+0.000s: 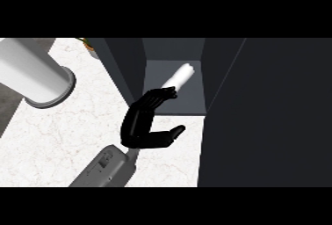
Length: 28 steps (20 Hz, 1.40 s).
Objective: Pick up the bottled water, place it into the cabinet and close the cabinet
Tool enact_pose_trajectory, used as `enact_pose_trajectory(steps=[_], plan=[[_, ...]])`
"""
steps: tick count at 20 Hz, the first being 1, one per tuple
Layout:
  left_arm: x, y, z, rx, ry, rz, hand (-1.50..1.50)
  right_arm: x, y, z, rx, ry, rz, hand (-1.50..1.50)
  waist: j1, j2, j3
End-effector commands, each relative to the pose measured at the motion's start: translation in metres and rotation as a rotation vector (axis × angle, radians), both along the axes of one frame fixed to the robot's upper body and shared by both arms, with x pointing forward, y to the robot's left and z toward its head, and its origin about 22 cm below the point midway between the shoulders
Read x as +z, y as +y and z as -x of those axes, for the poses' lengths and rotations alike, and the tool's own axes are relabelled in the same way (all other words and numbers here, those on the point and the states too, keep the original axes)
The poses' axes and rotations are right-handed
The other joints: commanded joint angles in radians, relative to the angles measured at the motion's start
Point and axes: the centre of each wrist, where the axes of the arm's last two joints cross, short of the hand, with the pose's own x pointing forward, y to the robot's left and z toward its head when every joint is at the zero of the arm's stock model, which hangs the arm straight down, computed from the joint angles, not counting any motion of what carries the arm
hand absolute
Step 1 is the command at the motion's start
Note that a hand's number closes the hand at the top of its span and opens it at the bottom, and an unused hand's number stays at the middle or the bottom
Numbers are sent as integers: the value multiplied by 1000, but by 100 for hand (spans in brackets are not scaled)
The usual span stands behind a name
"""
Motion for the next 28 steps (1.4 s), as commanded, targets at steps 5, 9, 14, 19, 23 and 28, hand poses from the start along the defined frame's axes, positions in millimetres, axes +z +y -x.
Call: enact_pose_trajectory(steps=[5, 9, 14, 19, 23, 28], plan=[[-2, 44, 45, 22, 38, -4, 150, 41, 5, 5, 245, -10, 163, 150, 5, 2, -1], [7, 82, 53, 83, 31, 7, -150, 42, 7, 6, 378, -42, 197, 150, -4, -5, -1], [13, 122, 74, 142, 32, 23, -150, 50, 17, 7, 408, -99, 193, 150, -7, -7, -3], [17, 145, 91, 161, 57, 99, -150, 56, 32, 10, 580, -52, 158, 150, 9, -9, -7], [17, 168, 102, 165, 91, 89, -150, 54, 42, 6, 647, -85, 146, 150, 23, -13, -10], [27, 181, 106, 155, 68, 90, -150, 51, 46, -1, 718, -96, 201, 150, 51, -12, -14]])
